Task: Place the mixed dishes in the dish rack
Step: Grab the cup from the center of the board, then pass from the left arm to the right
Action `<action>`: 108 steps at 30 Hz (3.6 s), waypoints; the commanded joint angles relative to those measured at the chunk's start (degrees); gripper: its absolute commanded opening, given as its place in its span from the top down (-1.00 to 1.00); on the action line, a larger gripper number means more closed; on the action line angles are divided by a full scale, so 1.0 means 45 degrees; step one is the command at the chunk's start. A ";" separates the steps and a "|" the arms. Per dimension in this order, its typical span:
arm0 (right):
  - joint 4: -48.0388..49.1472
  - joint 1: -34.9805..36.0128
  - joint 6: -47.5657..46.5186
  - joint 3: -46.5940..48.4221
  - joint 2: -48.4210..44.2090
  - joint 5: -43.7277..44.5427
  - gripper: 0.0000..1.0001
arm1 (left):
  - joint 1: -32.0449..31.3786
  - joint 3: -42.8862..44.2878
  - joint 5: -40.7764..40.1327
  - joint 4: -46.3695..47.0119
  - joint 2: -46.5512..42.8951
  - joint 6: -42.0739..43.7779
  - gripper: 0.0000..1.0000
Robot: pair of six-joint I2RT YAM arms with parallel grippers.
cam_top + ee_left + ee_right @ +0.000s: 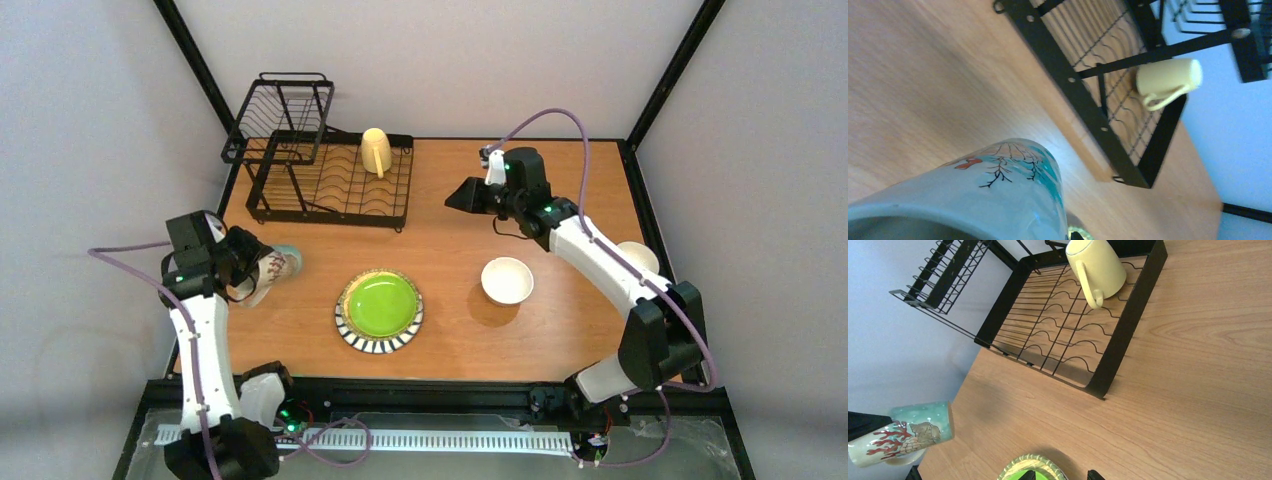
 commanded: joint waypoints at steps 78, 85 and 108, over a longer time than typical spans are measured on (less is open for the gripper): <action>1.2010 0.0092 -0.0163 -0.5212 -0.1275 -0.6023 -0.61 | -0.9300 0.3718 0.3169 1.3745 0.5263 -1.2648 0.99; 1.2302 0.0092 -0.0228 -0.4808 -0.0841 -0.6004 -0.60 | -0.9820 0.3286 0.3046 1.4457 0.5545 -1.3354 0.99; 1.0807 0.0092 -0.1783 -0.4340 -0.1308 -0.5757 -0.60 | -1.0060 0.3522 0.2716 1.5034 0.6178 -1.4386 0.99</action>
